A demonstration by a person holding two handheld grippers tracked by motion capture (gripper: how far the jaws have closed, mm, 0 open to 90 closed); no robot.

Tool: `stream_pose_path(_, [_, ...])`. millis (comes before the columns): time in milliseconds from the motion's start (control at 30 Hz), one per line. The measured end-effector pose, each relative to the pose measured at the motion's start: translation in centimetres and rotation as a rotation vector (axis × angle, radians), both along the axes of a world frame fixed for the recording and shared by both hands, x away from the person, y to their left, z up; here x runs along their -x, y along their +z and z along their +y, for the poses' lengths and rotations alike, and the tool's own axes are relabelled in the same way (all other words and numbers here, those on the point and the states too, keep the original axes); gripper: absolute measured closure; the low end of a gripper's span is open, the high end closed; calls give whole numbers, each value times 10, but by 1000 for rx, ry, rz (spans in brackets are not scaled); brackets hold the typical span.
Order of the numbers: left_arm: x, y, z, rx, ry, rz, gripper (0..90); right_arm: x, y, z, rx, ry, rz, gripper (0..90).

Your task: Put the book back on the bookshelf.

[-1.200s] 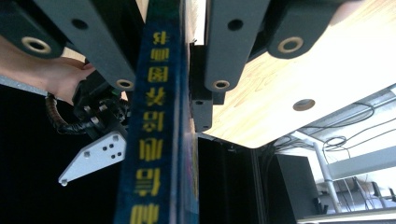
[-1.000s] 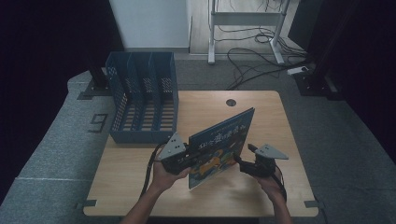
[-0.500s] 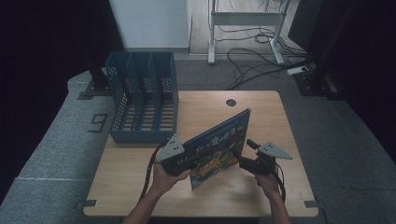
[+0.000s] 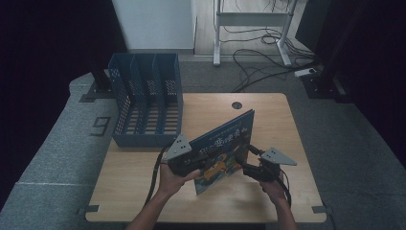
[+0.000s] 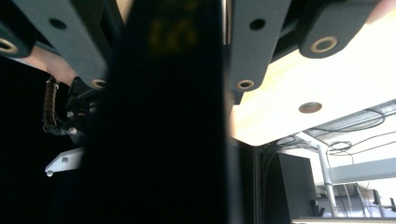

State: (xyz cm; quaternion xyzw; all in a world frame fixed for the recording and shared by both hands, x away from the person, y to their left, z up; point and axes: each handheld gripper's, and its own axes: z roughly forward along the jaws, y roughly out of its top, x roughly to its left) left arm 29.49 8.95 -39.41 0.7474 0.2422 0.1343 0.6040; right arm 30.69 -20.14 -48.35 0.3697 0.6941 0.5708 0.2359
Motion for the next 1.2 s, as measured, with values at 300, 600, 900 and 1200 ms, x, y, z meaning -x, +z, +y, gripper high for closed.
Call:
stream_pose_path(300, [1,3,-3,-1,-3,5,732,0,0,0,18,-8,5,308])
stream_pose_path(600, [6,3,-8,-17,20,-36,811,-1,-1,-2,18,-21,12,307])
stream_pose_path(900, [12,2,-12,-16,27,-68,817,-1,-1,-7,17,-44,12,305])
stream_pose_path(1200, [16,3,-15,-16,-9,-57,801,0,2,-16,-5,-67,0,289])
